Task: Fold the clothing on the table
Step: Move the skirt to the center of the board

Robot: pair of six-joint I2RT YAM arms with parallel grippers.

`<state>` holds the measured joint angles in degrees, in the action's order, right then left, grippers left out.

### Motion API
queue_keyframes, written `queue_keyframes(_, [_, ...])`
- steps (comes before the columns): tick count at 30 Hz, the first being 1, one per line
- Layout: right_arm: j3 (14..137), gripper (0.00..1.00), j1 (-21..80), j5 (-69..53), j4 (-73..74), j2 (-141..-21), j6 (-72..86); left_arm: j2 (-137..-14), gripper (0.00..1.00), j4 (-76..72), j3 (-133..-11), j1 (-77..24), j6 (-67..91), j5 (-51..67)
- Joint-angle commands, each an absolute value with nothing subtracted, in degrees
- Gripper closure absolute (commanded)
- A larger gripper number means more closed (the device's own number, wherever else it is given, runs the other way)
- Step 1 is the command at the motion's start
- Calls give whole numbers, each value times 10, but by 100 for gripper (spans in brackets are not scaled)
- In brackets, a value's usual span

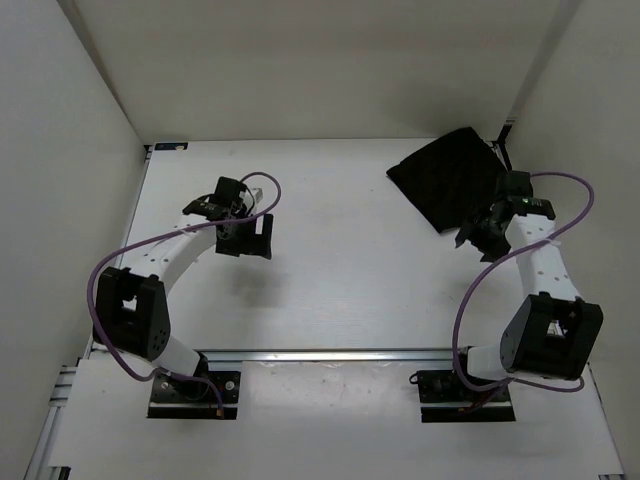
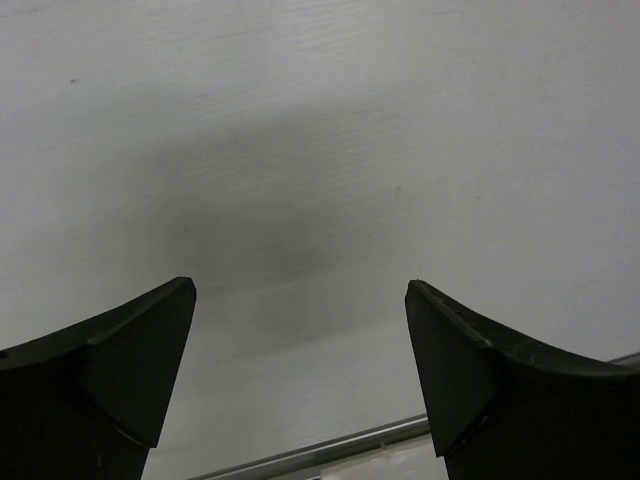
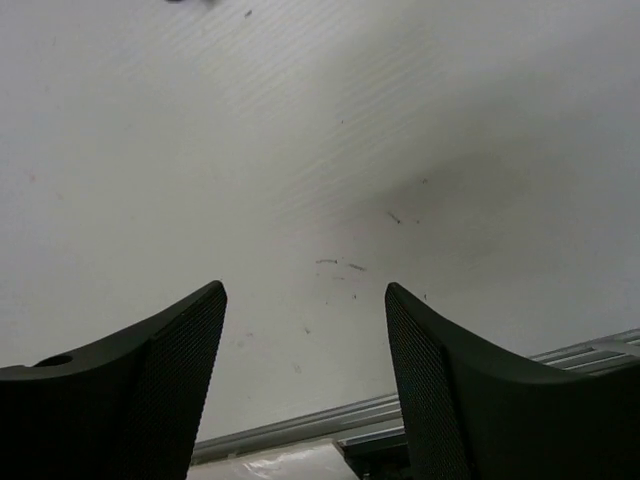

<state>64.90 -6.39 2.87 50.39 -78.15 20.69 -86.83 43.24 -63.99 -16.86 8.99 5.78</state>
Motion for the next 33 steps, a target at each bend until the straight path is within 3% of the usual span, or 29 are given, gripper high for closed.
queue_keyframes(1, [694, 30, -76, 41, 497, -822, 230, -860, 2, 406, -638, -189, 95, 112])
queue_keyframes(6, [729, 31, -90, 22, 450, -891, 249, -867, 2, 411, -678, -197, 89, 91])
queue_keyframes(8, [731, 35, -91, 5, 409, -919, 280, -882, 13, 416, -688, -199, 79, 71])
queue_keyframes(10, [732, 40, -94, 5, 383, -948, 310, -889, 43, 423, -693, -186, 82, 61])
queue_keyframes(12, [737, 42, -90, -6, 357, -974, 344, -888, 53, 423, -687, -171, 83, 82])
queue_keyframes(22, [780, 46, -61, 0, 283, -1072, 439, -877, 51, 412, -664, -164, 97, 113])
queue_keyframes(25, [809, 46, -52, -3, 292, -1096, 440, -878, 56, 413, -650, -155, 98, 114])
queue_keyframes(33, [895, 50, -40, 35, 322, -1177, 431, -873, 56, 414, -663, -136, 104, 118])
